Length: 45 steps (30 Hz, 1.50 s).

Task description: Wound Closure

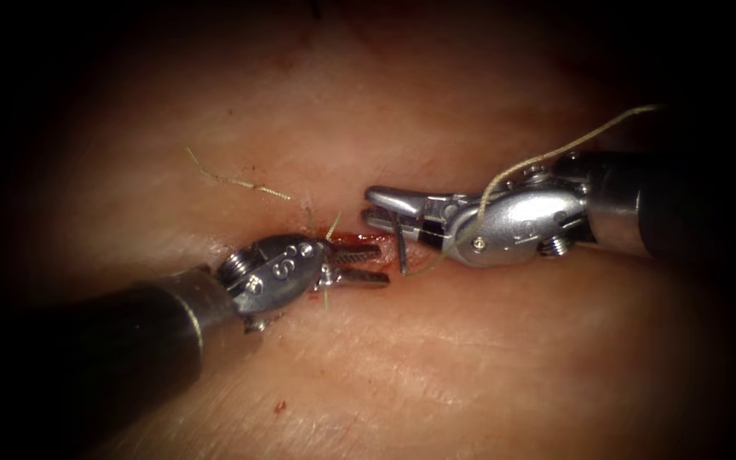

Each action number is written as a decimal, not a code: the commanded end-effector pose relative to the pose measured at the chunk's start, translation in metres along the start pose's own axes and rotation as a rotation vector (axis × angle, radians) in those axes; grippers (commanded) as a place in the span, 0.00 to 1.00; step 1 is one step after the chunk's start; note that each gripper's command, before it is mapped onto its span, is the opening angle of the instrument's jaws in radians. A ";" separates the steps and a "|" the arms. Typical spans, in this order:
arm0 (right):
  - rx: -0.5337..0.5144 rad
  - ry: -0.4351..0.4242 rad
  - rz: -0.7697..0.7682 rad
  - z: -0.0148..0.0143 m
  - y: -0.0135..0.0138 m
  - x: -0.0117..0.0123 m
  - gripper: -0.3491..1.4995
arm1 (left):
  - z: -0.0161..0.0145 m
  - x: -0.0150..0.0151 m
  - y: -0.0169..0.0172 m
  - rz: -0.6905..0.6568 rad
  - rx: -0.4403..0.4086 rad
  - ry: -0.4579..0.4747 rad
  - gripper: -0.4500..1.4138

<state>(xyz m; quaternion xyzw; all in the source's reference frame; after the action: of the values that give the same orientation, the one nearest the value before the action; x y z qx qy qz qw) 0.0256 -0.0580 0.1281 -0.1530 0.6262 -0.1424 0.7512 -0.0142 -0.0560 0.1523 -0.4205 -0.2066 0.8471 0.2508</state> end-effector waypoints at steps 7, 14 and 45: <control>-0.031 -0.017 -0.029 0.0002 0.0027 -0.0003 0.00 | 0.0016 -0.0008 -0.0002 0.001 -0.014 -0.015 0.35; -0.037 -0.015 -0.029 0.0004 0.0041 -0.0009 0.00 | 0.0015 -0.0008 -0.0002 0.002 -0.014 -0.021 0.37; -0.052 -0.012 0.215 0.0010 0.0077 -0.0027 0.00 | 0.0014 -0.0010 -0.0003 0.004 -0.012 -0.033 0.37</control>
<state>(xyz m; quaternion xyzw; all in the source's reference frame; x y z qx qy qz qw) 0.0255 -0.0501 0.1271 -0.1030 0.6369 -0.0425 0.7628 -0.0143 -0.0568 0.1531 -0.4080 -0.2149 0.8532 0.2437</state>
